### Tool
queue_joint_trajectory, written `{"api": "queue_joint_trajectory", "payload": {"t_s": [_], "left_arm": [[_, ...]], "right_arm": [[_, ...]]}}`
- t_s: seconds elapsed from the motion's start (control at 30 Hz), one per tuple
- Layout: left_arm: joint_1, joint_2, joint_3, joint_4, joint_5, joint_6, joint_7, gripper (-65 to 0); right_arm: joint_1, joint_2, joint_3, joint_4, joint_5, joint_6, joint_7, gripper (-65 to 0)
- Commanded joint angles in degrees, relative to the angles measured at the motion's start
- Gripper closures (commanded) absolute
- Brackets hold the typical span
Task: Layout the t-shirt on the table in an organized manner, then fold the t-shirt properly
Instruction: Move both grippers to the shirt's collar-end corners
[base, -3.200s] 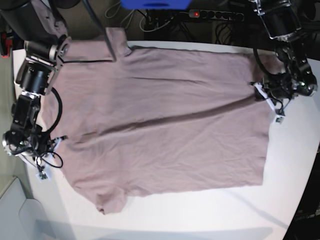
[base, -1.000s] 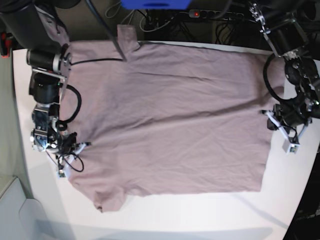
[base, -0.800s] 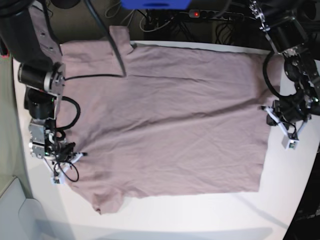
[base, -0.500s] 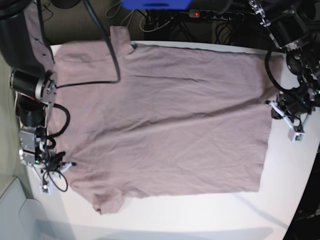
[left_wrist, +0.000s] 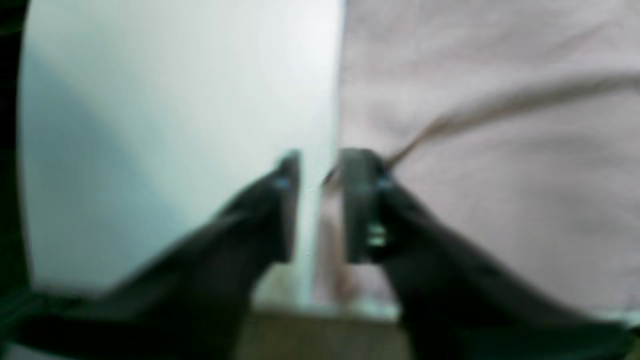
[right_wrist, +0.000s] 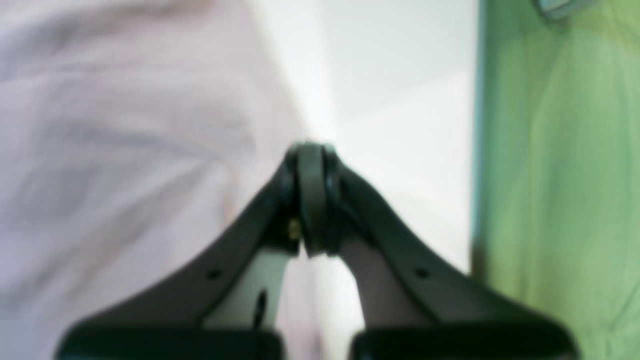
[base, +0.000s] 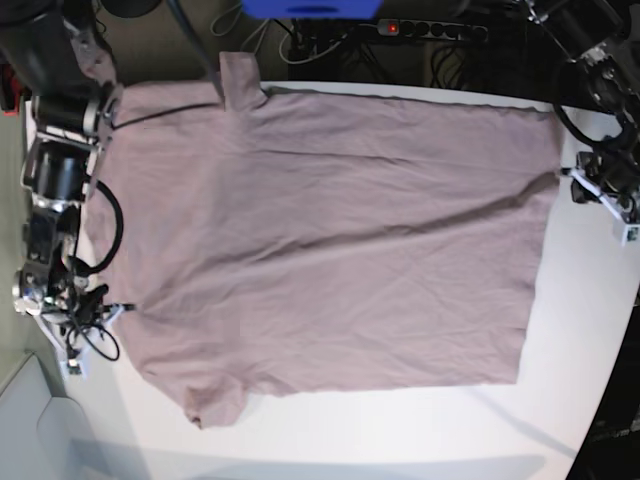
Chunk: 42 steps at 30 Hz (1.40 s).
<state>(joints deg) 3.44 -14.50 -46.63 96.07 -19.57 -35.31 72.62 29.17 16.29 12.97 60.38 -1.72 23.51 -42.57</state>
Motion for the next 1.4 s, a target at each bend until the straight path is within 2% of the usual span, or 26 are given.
{"api": "queue_joint_trajectory", "payload": {"t_s": [0.0,0.07,0.13,0.23,0.3,0.43,0.47,0.53,0.6,0.7,0.9,1.03,1.17,1.23,1.37], "left_arm": [[0.38,-1.01,-0.45,1.82,-0.69,0.01,-0.40,-25.7],[2.76,-1.10,-0.45,4.28,-0.78,0.01,-0.40,-37.2],[4.78,-1.10,-0.45,6.30,-0.78,-0.07,-0.40,-45.4],[7.24,-1.72,-0.45,7.97,-0.78,-0.07,-0.66,-50.0],[8.29,-1.72,-0.09,8.15,-0.78,-0.07,-0.75,-50.0],[11.81,-1.63,-0.09,8.15,-0.78,-0.16,-1.19,-50.0],[12.78,-1.54,-0.09,8.06,-0.78,-0.69,-1.19,-50.0],[14.10,-1.37,-0.36,7.09,-0.78,-3.94,-1.28,-50.0],[14.62,-1.37,-0.45,5.07,-0.34,-4.69,-1.28,-50.0],[14.80,-0.57,-0.62,2.08,-0.25,-4.69,-1.63,-50.1],[15.85,0.92,-1.32,-2.67,-0.16,-4.69,-9.45,-50.0],[15.77,1.01,-0.97,-4.42,-0.25,-4.69,-10.77,-49.9],[15.50,1.01,-1.15,-7.24,-0.25,-4.69,-10.95,-49.7],[15.50,1.01,-1.24,-7.68,-0.25,-4.69,-11.30,-45.7],[15.68,1.01,-0.97,-7.85,-0.25,-4.69,-14.73,-31.2]], "right_arm": [[-0.11,1.24,0.26,4.46,1.58,1.33,-1.17,0.0],[-4.25,1.16,0.52,12.81,5.10,2.65,-6.27,0.0],[-8.99,0.98,2.19,21.07,8.53,2.65,-10.05,0.0],[-15.67,-0.51,5.01,31.44,13.10,2.65,-14.36,0.0],[-19.10,-0.78,6.32,36.81,15.30,2.65,-16.64,-2.8],[-26.22,-2.80,9.14,45.42,17.85,2.65,-20.07,-17.3],[-28.07,-3.50,9.67,47.27,17.85,2.73,-19.98,-21.1],[-31.32,-4.65,11.07,50.08,17.85,2.73,-19.90,-27.6],[-33.52,-5.88,12.48,51.66,17.85,2.73,-19.90,-31.2],[-35.72,-6.67,13.71,51.93,17.85,2.82,-19.90,-32.1],[-38.00,-6.93,13.97,51.93,17.85,3.09,-19.81,-32.1],[-38.79,-6.93,14.06,51.93,17.76,7.57,-19.81,-32.1],[-39.76,-6.93,14.68,51.93,17.67,8.89,-19.81,-32.1],[-39.85,-6.93,15.99,51.93,17.67,8.89,-19.81,-32.1],[-40.29,-6.76,16.52,51.93,17.76,8.98,-19.81,-32.1]]}}
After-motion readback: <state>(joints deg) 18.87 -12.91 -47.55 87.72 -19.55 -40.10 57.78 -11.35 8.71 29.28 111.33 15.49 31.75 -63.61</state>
